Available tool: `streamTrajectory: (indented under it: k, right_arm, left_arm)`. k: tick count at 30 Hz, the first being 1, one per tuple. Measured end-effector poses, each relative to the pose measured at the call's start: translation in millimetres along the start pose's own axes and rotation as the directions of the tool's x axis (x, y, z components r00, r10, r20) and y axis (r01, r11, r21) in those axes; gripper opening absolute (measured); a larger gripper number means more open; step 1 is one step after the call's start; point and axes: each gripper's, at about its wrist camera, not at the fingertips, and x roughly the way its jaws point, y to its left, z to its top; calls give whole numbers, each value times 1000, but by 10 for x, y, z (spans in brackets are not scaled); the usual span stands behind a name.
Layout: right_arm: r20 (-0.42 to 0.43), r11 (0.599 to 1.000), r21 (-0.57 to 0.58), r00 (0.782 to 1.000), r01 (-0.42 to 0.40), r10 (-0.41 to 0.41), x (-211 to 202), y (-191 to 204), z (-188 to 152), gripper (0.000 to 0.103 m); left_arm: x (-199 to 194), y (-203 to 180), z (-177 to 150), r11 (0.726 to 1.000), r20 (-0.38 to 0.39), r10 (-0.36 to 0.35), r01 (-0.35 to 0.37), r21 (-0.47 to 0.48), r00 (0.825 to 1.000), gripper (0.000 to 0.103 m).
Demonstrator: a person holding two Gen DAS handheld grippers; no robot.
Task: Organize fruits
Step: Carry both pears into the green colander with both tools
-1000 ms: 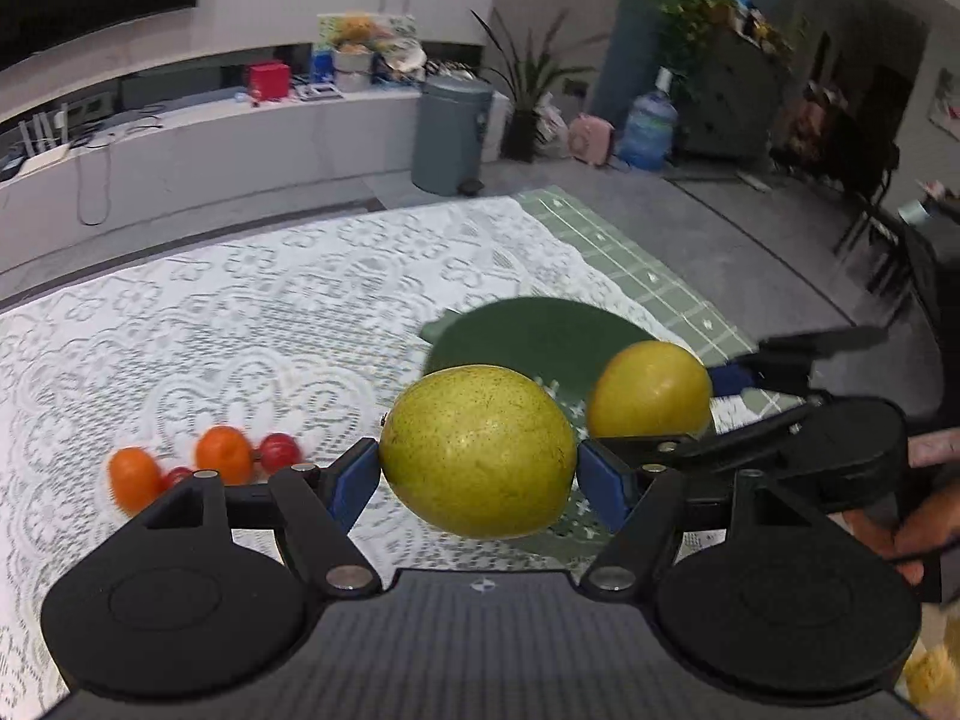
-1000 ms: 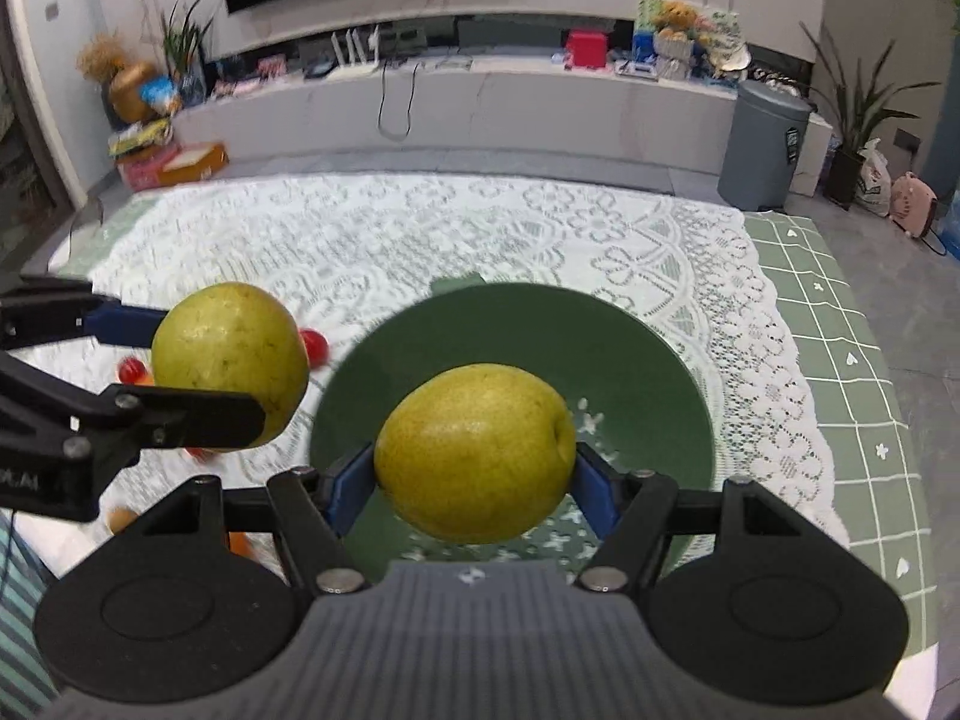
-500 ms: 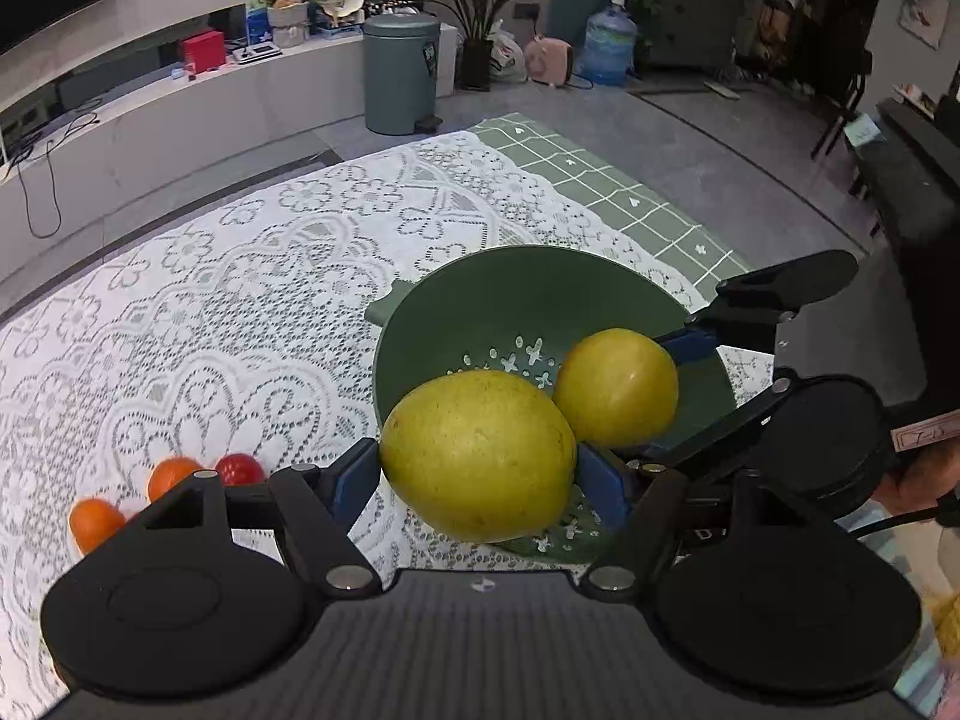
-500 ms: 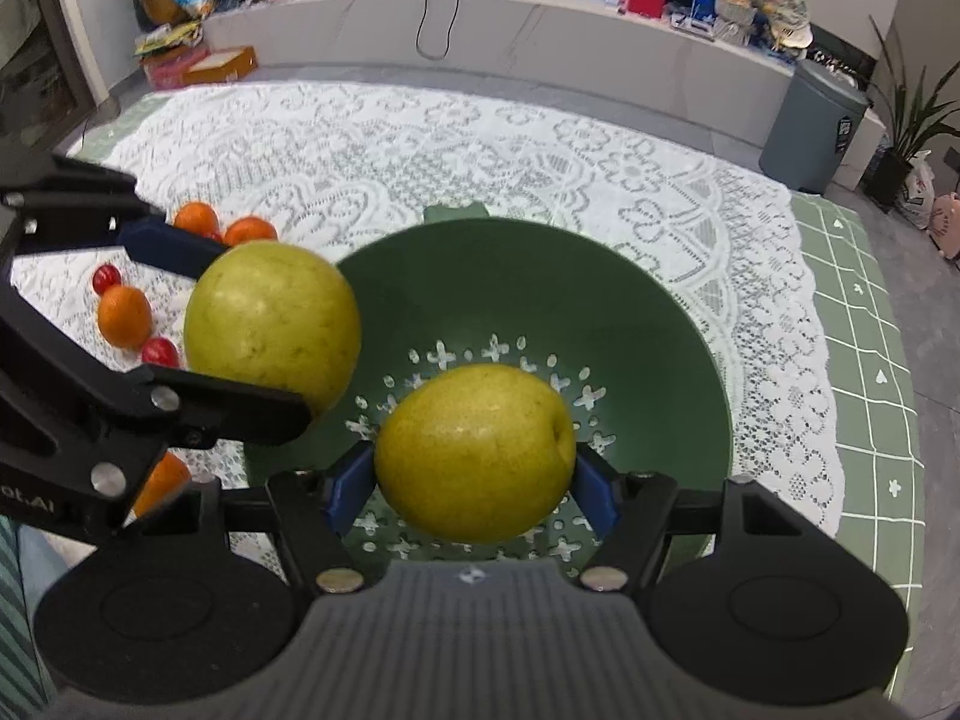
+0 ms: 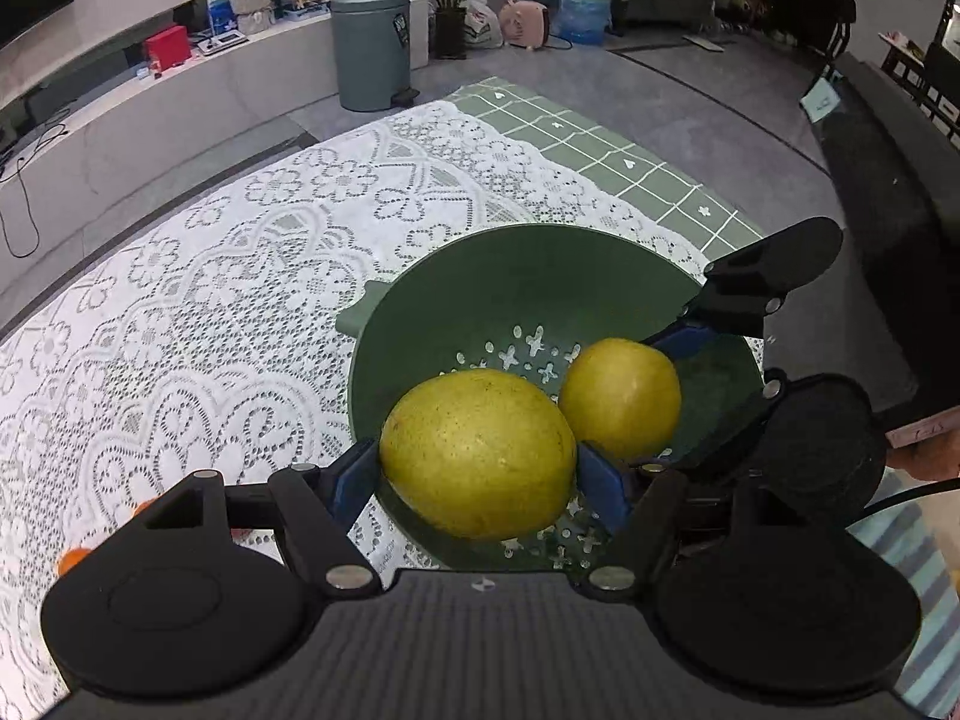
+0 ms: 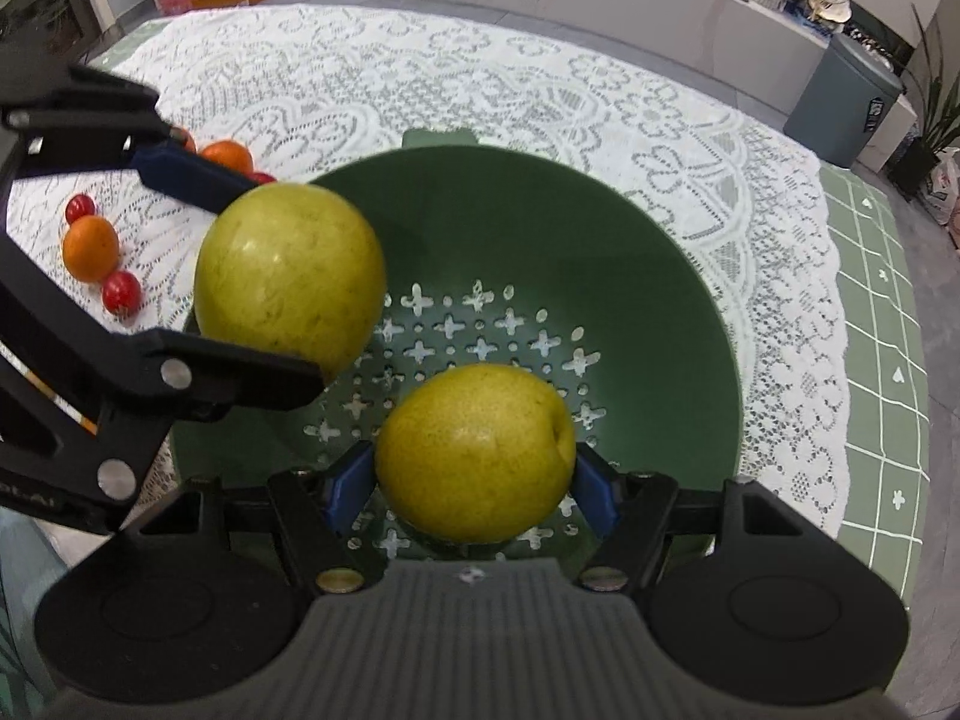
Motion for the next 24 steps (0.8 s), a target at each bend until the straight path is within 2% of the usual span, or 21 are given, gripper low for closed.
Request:
streamTrajectory:
  k: [7,15,24]
  right_arm:
    - [-65,997,-78,998,-9,4,100,36,22,67]
    - [-94,993,-122,995,6,-18,180,40,31,67]
    - [-120,986,-166,993,4,-24,194,39,96,67]
  left_arm:
    - [106,-108,32,994,-12,34,-32,106,999,82]
    - [238,-79,29,995,-42,7,-3,97,999,82]
    - [371,-122,100,991,-90,41,-29,129,995,83]
